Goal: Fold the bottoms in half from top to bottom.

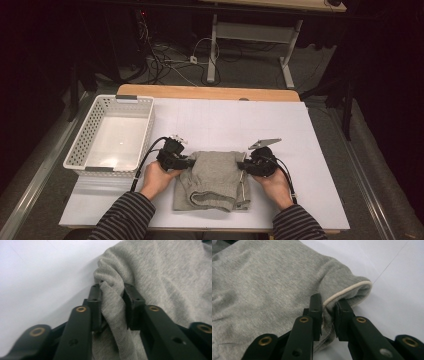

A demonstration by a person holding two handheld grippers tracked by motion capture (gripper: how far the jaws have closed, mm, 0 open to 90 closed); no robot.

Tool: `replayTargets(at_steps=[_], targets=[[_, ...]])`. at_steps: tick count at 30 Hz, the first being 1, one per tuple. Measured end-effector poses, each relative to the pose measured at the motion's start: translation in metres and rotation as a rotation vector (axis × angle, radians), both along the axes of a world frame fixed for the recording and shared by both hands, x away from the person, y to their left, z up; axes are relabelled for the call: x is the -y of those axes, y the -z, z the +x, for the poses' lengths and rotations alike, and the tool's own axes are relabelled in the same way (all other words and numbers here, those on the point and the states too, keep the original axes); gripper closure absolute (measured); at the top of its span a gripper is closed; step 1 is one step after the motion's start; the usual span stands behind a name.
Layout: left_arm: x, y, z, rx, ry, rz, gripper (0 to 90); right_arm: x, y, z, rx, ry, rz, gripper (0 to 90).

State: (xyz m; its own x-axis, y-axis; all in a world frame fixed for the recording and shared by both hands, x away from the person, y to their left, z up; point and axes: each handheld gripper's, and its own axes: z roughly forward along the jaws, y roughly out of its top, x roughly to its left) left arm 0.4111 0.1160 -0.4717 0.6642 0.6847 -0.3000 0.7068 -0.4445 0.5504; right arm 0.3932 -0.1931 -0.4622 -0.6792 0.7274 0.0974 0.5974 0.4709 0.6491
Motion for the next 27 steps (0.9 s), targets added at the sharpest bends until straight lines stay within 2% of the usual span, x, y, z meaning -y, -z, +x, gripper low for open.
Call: replayTargets(at_steps=[3, 7, 15, 23, 27], targets=[[-0.004, 0.0, 0.002, -0.006, 0.006, -0.019, 75.1, 0.002, -0.002, 0.0, 0.008, -0.007, 0.004, 82.7], [-0.003, -0.005, 0.002, 0.006, 0.015, -0.005, 76.9, 0.003, -0.005, -0.001, 0.007, -0.007, 0.01, 83.5], [-0.009, -0.013, 0.001, 0.023, 0.005, -0.012, 77.3, 0.004, -0.013, -0.003, 0.031, -0.012, 0.017, 83.6], [-0.01, -0.028, 0.005, 0.052, -0.002, -0.007, 77.3, 0.003, -0.019, 0.001, 0.061, -0.011, 0.008, 83.7], [-0.01, -0.032, 0.008, 0.051, -0.012, -0.011, 77.3, 0.002, -0.023, 0.003, 0.071, -0.008, 0.005, 83.7]])
